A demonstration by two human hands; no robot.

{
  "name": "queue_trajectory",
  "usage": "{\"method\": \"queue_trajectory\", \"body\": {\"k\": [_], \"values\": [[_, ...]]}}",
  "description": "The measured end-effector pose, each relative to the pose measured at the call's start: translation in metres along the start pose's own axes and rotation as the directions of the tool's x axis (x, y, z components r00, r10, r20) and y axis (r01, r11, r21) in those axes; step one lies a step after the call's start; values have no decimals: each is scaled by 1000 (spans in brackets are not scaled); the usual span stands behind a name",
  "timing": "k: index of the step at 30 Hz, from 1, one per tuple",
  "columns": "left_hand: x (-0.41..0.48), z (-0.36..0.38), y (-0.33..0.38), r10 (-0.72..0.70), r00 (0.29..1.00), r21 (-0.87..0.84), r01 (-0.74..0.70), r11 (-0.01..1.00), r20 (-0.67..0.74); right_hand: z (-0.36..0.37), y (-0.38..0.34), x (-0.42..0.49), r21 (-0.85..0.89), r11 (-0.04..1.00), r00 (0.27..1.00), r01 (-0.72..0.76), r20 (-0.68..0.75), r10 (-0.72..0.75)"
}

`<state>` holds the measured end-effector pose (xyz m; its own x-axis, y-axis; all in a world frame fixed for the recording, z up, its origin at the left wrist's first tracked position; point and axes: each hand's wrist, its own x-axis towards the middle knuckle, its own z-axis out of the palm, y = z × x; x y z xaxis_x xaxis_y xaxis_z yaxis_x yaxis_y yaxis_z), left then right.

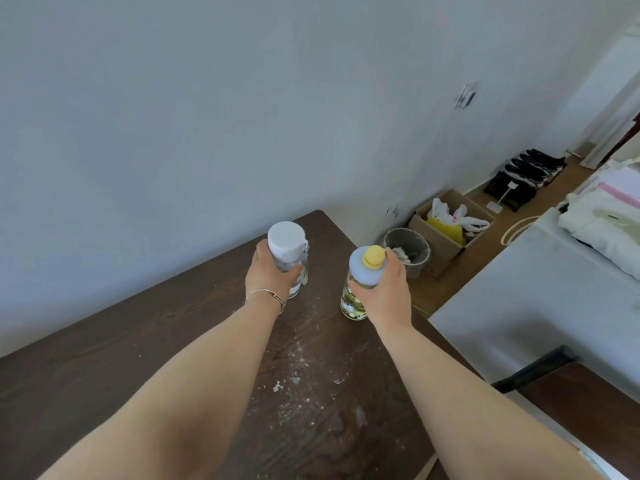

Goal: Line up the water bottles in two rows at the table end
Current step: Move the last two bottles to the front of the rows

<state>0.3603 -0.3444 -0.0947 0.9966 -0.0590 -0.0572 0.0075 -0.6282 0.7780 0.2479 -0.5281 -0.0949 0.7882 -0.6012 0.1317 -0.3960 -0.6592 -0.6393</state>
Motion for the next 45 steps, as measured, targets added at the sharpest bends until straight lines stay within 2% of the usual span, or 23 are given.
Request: {"method": "queue_trajectory", "body": {"k": [7,15,22,32,38,45], "values": [[-55,-29,5,-36,998,-51,34,998,-50,-20,-11,-38,57,998,998,38,42,-40],[-162,-78,-8,-103,981,-72,93,993,-162,-57,-26,-108,158,982,986,99,116,-118],[-268,-125,-30,-236,927,-113,212,971,-292,-81,-46,-183,252,960,964,125,200,-178],[-376,-195,-84,-360,839,-170,318,933,-408,-69,-85,-280,300,939,911,167,318,-264],[-423,-248,-125,-369,817,-190,317,929,-442,-57,-118,-342,312,925,886,214,336,-319],[-477,-313,-181,-320,841,-211,250,945,-437,-38,-165,-436,302,921,883,247,322,-342]]}}
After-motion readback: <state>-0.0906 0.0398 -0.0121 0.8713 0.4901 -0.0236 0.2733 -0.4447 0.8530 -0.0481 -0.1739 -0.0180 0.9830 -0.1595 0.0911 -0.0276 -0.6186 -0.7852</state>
